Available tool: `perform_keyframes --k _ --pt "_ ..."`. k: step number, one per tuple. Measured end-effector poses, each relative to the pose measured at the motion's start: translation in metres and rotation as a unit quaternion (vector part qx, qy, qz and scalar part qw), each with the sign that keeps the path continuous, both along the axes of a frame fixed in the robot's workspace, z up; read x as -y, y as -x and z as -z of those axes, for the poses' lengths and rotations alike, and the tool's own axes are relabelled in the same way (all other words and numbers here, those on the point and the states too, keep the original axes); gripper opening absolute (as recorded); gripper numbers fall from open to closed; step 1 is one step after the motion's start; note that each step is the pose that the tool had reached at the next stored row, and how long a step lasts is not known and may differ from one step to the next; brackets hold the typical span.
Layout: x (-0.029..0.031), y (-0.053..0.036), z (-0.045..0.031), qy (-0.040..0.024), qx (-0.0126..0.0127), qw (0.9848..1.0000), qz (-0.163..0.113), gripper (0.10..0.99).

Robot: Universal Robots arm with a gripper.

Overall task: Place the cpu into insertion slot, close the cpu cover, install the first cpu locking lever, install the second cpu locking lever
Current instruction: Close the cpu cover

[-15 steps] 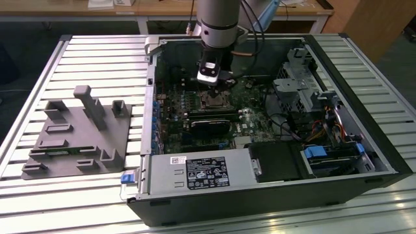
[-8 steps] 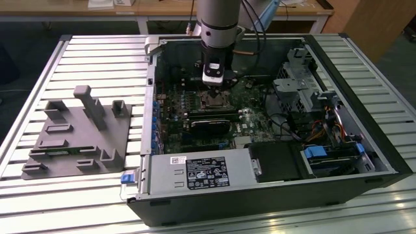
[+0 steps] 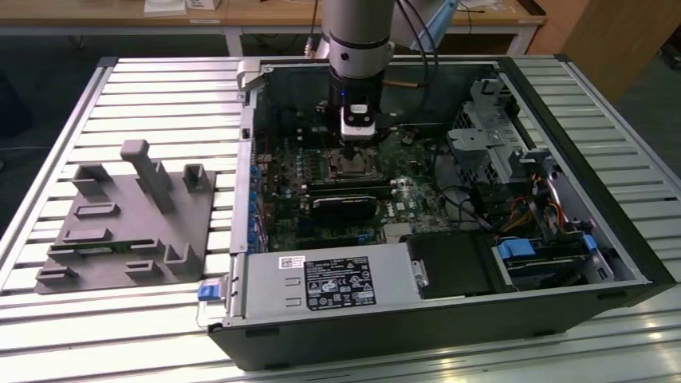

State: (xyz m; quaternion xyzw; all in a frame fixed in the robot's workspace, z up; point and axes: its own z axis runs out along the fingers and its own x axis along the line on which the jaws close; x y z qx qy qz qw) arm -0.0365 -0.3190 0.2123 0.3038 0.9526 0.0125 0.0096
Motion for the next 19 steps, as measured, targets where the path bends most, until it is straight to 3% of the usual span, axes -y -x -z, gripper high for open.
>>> perform_keyframes --k 5,10,15,19 --pt "0.0000 0.0000 0.0001 0.0000 0.0000 0.9990 -0.046 0.106" --pt "0.0000 0.0000 0.0002 0.0000 0.0000 0.9959 -0.091 0.106" --pt "0.0000 0.0000 0.0003 0.0000 0.0000 0.9907 -0.136 0.106" --pt "0.0000 0.0000 0.0004 0.0000 0.0000 0.9850 -0.172 0.106"
